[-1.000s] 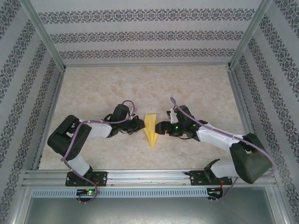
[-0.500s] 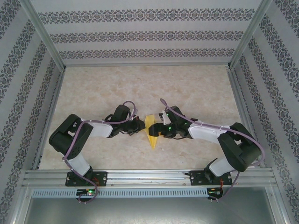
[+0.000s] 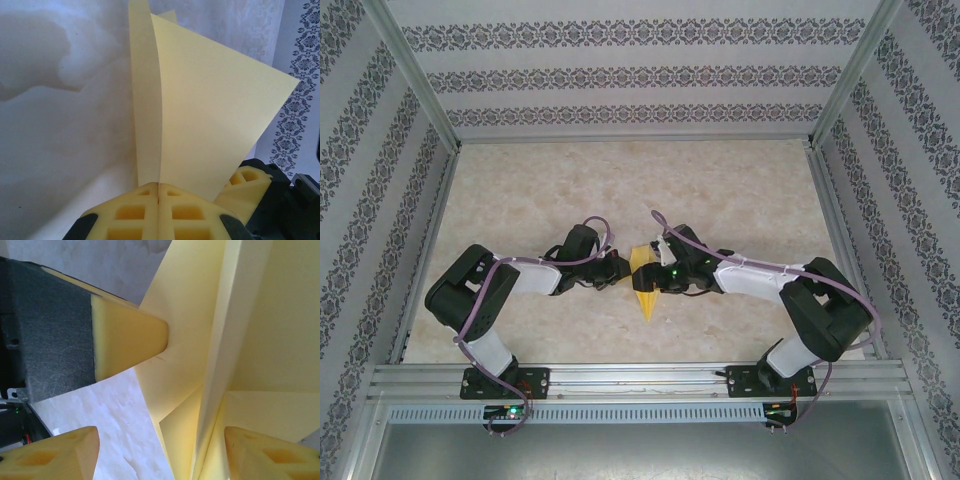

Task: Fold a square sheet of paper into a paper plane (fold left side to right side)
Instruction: Pick up the paper plane at the center of the table.

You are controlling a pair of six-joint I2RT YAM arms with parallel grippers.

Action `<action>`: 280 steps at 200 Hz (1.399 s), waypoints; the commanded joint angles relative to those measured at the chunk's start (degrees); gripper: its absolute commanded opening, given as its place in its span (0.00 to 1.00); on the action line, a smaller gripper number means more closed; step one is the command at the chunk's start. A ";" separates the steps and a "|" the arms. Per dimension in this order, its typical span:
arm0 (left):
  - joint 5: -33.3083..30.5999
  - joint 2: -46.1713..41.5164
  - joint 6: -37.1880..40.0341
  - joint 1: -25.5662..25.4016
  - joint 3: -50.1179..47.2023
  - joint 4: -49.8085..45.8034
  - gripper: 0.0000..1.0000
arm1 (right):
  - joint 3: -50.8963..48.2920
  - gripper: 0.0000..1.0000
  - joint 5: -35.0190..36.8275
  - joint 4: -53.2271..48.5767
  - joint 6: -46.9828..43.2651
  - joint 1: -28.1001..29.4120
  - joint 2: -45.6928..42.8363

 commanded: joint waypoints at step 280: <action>-0.19 2.36 -1.80 -1.29 -1.93 5.95 0.03 | 7.24 0.14 9.71 -12.10 -0.58 4.52 7.93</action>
